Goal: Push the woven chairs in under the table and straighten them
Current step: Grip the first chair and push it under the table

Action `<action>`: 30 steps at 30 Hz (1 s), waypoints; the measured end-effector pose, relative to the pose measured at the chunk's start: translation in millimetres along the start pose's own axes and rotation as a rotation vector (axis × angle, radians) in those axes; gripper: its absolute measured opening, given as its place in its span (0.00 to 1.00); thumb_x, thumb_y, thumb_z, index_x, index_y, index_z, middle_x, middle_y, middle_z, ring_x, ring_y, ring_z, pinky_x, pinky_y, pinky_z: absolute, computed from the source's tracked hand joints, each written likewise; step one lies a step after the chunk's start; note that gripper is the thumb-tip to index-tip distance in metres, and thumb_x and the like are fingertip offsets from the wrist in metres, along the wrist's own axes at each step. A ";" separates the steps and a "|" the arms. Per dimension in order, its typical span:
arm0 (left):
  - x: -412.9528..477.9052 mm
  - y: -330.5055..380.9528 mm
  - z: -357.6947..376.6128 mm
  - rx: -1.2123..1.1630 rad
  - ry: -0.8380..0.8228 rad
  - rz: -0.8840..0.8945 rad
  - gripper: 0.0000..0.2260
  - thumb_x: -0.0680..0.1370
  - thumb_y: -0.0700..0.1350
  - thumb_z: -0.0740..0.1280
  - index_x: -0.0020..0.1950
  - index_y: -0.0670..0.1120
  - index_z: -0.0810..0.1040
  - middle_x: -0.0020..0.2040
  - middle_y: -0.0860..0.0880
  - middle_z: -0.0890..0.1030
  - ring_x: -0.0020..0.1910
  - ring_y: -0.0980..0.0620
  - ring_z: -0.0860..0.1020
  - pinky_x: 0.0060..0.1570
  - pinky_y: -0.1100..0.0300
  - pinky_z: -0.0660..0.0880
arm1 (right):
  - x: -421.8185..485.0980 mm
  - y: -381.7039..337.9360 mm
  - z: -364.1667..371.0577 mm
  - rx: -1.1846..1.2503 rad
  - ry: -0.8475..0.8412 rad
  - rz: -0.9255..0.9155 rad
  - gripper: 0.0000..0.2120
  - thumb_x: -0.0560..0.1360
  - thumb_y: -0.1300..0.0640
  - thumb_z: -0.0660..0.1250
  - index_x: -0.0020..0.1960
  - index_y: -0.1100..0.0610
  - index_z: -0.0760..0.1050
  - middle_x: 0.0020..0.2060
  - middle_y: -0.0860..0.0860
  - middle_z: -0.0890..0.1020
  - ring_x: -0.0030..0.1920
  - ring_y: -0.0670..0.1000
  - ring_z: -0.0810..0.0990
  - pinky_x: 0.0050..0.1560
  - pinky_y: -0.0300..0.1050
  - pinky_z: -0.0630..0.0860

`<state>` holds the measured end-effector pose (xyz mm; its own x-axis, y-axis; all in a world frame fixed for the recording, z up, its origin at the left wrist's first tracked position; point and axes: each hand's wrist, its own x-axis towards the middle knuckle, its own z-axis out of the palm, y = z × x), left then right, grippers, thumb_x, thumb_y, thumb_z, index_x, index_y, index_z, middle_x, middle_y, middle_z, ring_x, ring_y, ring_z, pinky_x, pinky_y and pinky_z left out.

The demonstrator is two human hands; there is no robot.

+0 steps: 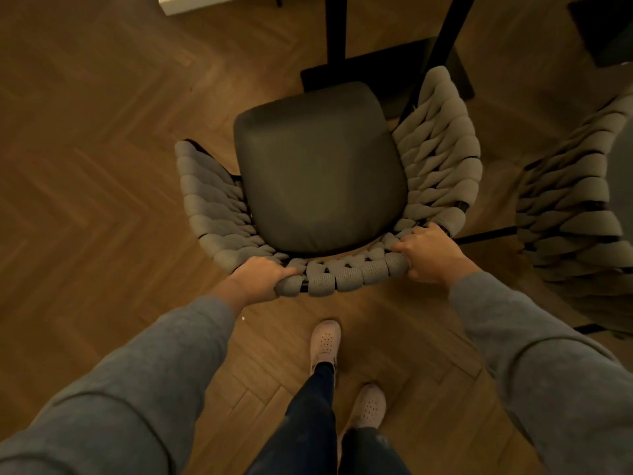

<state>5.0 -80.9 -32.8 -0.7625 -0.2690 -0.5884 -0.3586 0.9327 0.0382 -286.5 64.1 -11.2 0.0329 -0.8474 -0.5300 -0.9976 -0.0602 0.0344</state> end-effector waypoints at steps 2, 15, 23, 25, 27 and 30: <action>14.1 -14.9 -8.5 0.000 0.005 0.013 0.23 0.79 0.53 0.61 0.74 0.59 0.62 0.63 0.49 0.77 0.57 0.47 0.78 0.43 0.57 0.70 | 10.3 9.1 -5.1 0.001 0.003 0.019 0.16 0.76 0.47 0.62 0.63 0.46 0.71 0.54 0.49 0.79 0.55 0.52 0.75 0.56 0.49 0.68; 88.1 -49.4 -76.9 0.022 0.042 0.023 0.22 0.80 0.54 0.61 0.74 0.59 0.63 0.62 0.49 0.78 0.57 0.46 0.78 0.47 0.54 0.74 | 63.0 81.0 -33.2 0.040 0.015 0.118 0.17 0.75 0.48 0.63 0.63 0.44 0.71 0.58 0.47 0.77 0.58 0.52 0.73 0.61 0.52 0.65; 99.3 -56.3 -69.8 -0.114 -0.100 -0.021 0.28 0.71 0.61 0.69 0.69 0.62 0.66 0.62 0.54 0.77 0.62 0.51 0.75 0.59 0.50 0.71 | 70.6 105.7 -50.6 0.163 -0.230 -0.030 0.30 0.71 0.34 0.66 0.69 0.45 0.68 0.68 0.48 0.72 0.70 0.54 0.65 0.72 0.57 0.54; 96.6 -55.6 -86.1 -0.337 -0.222 -0.165 0.43 0.62 0.75 0.66 0.73 0.59 0.65 0.66 0.55 0.75 0.67 0.51 0.70 0.70 0.44 0.57 | 71.5 118.6 -60.8 0.321 -0.317 -0.001 0.36 0.71 0.28 0.59 0.73 0.46 0.65 0.73 0.50 0.65 0.76 0.54 0.55 0.75 0.60 0.42; 93.5 -57.0 -96.2 -0.664 -0.115 -0.360 0.53 0.56 0.83 0.55 0.74 0.55 0.66 0.69 0.52 0.74 0.71 0.50 0.67 0.74 0.41 0.45 | 69.4 127.2 -57.1 0.386 -0.124 0.085 0.36 0.74 0.28 0.48 0.70 0.48 0.70 0.73 0.51 0.66 0.77 0.53 0.53 0.75 0.60 0.39; 92.7 -57.9 -90.7 -0.641 0.315 -0.713 0.37 0.73 0.71 0.59 0.72 0.47 0.70 0.75 0.45 0.66 0.76 0.45 0.56 0.74 0.44 0.43 | 66.2 136.1 -33.9 0.412 0.377 0.424 0.28 0.78 0.40 0.54 0.71 0.54 0.69 0.75 0.57 0.62 0.77 0.57 0.52 0.75 0.63 0.46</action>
<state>-93.7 -181.7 -16.3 -0.3314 -0.8515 -0.4064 -0.9376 0.2493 0.2423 -418.0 -18.2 -12.9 -0.4199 -0.8831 -0.2092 -0.8684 0.4580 -0.1903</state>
